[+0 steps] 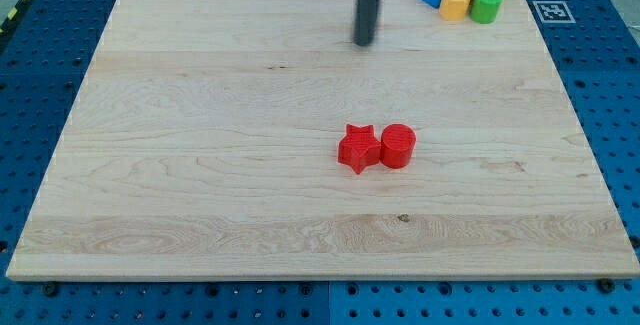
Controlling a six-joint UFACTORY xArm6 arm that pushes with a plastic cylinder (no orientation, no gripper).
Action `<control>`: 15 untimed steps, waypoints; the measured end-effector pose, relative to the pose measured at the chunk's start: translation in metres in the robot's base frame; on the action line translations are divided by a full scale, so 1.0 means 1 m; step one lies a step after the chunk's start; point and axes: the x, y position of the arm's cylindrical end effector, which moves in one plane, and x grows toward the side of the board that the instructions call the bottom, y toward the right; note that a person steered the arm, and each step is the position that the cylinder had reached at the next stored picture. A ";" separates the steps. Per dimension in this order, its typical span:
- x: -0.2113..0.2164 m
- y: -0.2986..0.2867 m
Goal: Nudge blue triangle along with a bunch of blocks
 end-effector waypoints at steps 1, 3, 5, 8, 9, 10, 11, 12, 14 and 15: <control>-0.081 -0.036; -0.092 -0.030; -0.091 0.023; -0.092 0.059; -0.092 0.088; -0.092 0.088; -0.091 0.095; -0.092 0.110; -0.093 0.121; -0.092 0.126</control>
